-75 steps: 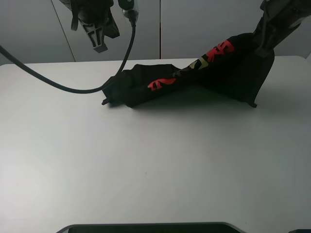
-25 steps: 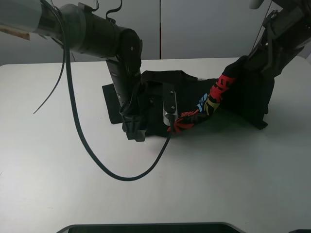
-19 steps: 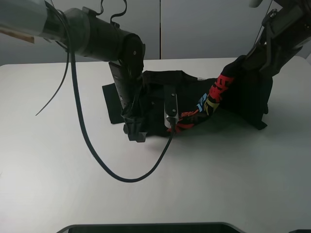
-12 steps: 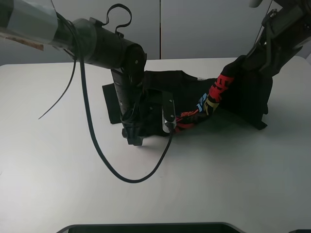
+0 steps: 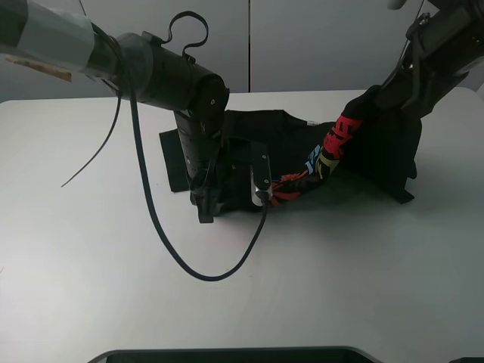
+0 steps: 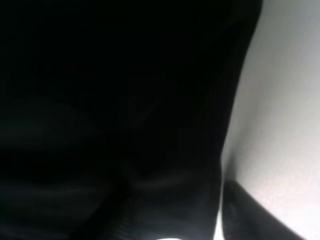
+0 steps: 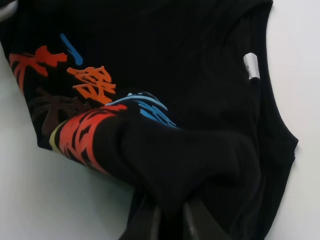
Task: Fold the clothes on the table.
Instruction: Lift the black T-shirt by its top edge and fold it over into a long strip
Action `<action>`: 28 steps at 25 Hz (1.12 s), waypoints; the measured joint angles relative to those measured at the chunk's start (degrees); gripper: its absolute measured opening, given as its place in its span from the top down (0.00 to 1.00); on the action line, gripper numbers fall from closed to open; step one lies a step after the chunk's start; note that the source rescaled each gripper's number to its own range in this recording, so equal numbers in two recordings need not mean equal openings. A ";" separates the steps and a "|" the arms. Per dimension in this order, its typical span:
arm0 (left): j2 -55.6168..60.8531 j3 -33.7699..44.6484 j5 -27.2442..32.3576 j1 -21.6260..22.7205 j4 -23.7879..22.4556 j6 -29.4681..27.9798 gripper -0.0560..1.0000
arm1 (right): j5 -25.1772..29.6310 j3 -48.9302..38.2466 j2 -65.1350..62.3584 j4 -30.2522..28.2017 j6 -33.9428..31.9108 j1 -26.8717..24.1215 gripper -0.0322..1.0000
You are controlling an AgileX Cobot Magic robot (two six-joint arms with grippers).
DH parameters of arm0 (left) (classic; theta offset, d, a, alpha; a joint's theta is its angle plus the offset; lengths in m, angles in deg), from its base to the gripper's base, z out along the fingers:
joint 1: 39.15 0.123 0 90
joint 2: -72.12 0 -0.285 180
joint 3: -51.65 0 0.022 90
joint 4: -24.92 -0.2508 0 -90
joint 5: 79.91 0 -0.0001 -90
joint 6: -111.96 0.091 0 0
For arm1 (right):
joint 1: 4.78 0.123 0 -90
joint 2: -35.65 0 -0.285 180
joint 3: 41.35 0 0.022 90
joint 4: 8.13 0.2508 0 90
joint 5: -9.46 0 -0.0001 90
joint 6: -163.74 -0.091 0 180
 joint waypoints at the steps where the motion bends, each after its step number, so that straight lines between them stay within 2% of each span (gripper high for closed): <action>1: 0.00 0.00 0.02 0.00 0.10 0.00 0.38 | 0.00 0.00 0.00 0.00 0.00 0.00 0.97; 5: 0.00 0.00 -0.29 0.00 0.25 -0.15 0.24 | 0.00 0.00 0.00 0.00 0.00 0.00 0.97; 10: -0.13 0.00 -1.57 0.00 0.25 -0.15 0.22 | 0.00 0.00 0.00 0.00 0.00 0.00 0.97; 12: -0.34 0.00 -1.98 0.00 0.25 -0.19 0.28 | 0.00 0.00 0.00 0.00 0.00 0.00 0.97; 13: -0.34 -0.11 -2.10 0.00 0.25 -0.19 0.35 | 0.00 0.00 0.00 0.00 0.00 0.00 0.97; 19: -0.58 -0.22 -3.85 0.00 -1.03 -0.30 0.89 | 0.00 0.00 0.00 0.10 0.00 0.00 0.97; 21: -0.58 -0.32 -3.85 0.00 -1.47 -0.30 0.93 | 0.00 0.00 0.00 0.10 0.00 0.00 0.97; 28: 1.34 -0.06 0.46 0.00 -1.59 0.06 0.93 | 0.73 0.00 0.00 0.10 0.00 0.00 0.97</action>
